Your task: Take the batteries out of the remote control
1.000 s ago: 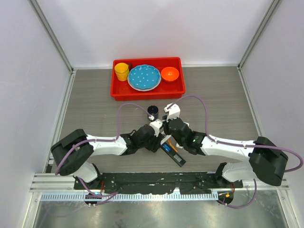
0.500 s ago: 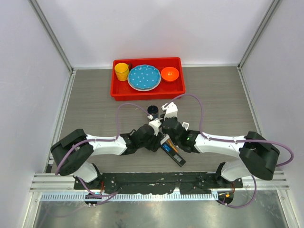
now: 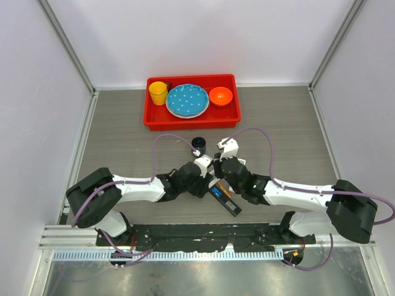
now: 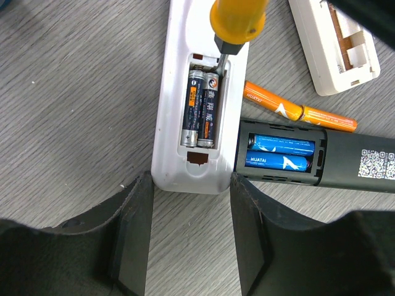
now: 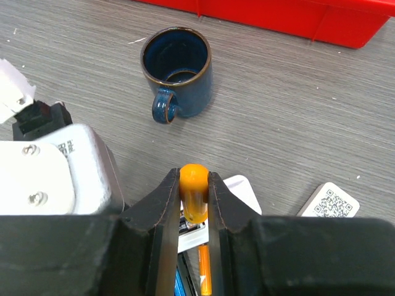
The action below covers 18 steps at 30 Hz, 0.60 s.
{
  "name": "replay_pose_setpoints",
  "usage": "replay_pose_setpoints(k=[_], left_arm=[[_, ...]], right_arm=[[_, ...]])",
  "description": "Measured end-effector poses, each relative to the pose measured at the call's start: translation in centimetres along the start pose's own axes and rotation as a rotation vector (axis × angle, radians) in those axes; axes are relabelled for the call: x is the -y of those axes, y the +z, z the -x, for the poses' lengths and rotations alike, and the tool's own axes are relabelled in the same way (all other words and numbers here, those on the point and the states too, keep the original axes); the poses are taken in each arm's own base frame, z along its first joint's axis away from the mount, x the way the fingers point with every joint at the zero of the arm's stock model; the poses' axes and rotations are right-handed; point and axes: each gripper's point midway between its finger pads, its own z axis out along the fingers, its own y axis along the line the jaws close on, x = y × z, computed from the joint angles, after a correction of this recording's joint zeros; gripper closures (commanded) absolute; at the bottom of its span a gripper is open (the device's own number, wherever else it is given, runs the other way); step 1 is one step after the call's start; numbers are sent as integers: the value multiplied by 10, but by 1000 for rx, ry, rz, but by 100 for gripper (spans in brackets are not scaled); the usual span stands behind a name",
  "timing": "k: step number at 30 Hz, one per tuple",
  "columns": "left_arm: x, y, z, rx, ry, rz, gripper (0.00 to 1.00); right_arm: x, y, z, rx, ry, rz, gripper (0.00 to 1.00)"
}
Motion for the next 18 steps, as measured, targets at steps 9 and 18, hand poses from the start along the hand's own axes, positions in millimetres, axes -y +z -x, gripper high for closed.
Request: replay_pose_setpoints(k=[9,18], left_arm=[[0,0,0,0,0,0,100],[1,0,0,-1,-2,-4,100]], right_arm=[[6,-19,-5,9,52,45,99],[7,-31,-11,2,107,94,99]])
